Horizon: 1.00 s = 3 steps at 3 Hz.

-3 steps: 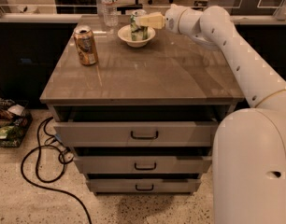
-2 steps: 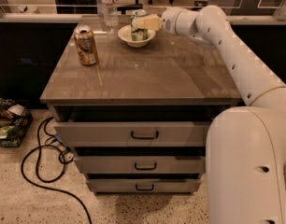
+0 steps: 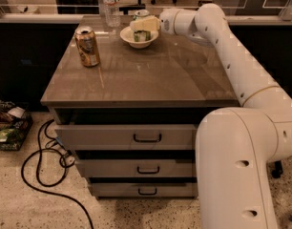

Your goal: Pick green can from paper bowl and place on counter

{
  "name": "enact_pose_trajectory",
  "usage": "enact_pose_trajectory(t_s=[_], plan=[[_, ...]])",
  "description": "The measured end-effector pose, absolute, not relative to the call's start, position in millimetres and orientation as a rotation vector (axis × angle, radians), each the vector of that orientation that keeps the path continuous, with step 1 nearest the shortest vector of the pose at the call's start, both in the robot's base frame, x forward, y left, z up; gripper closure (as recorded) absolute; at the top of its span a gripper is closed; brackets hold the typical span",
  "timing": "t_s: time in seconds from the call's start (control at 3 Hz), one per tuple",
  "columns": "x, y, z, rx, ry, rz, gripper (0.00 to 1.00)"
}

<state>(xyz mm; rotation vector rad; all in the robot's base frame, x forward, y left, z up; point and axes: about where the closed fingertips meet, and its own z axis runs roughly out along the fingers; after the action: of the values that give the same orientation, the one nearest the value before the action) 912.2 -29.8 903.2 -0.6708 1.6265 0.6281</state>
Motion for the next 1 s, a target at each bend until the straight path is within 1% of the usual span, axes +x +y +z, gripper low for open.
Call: enact_pose_trajectory(t_s=[0.33, 0.67, 1.0], plan=[[915.8, -19.7, 903.2, -0.684, 1.610, 0.655, 0.00], [916.1, -17.2, 902.7, -0.685, 1.610, 0.656, 0.19], [916.2, -13.7, 901.3, -0.688, 1.610, 0.660, 0.41]])
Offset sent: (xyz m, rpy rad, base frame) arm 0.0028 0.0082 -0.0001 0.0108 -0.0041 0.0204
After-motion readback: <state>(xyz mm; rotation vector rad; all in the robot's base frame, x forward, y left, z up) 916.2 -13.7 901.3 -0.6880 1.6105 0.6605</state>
